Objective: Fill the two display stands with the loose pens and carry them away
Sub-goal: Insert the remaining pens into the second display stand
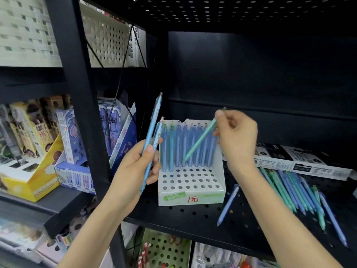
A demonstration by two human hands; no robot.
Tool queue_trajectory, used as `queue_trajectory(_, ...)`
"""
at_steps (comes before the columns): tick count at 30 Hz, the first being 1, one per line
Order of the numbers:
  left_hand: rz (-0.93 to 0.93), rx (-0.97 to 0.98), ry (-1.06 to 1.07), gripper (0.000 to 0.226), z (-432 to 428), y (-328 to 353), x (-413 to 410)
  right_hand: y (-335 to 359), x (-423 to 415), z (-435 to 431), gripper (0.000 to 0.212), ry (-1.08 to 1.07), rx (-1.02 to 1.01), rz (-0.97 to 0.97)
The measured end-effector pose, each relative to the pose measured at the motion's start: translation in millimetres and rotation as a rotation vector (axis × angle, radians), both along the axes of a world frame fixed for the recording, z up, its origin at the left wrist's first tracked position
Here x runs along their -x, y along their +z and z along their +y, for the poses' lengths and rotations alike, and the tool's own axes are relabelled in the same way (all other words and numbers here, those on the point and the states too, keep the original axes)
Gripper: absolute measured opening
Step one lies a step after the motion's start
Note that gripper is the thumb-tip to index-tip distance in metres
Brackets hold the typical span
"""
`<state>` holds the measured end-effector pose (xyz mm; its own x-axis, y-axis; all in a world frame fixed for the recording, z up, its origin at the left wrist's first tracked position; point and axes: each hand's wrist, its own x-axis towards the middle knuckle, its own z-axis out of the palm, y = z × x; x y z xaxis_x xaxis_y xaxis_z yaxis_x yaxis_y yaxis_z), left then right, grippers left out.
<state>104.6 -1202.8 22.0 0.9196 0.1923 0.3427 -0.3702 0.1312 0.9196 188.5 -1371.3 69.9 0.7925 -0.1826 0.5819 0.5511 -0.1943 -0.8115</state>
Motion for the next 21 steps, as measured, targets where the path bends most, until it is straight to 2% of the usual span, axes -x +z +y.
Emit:
queue_trajectory(4, 0.004, -0.013, 0.037, 0.023, -0.3, -2.5, -2.4, -11.3, 3.4, 16.4, 0.012, -0.013, 0.167, -0.056)
queue_trajectory(8, 0.016, -0.046, 0.065, 0.023, 0.4, -3.2, -3.4, -17.2, 3.9, 28.4, 0.016, -0.023, 0.289, -0.106)
queue_trajectory(15, -0.005, -0.092, 0.073, 0.024, -1.2, -2.1, -3.6, -27.6, 2.8, 40.5, 0.021, 0.033, 0.526, -0.031)
queue_trajectory(18, -0.013, -0.132, 0.074, 0.022, -1.0, -2.2, -2.8, -24.8, 5.5, 39.6, 0.023, -0.038, 0.563, -0.030)
queue_trajectory(21, -0.022, -0.199, 0.063, 0.027, -2.5, -3.2, -1.1, -19.3, 19.2, 35.3, 0.030, -0.014, 0.416, -0.094)
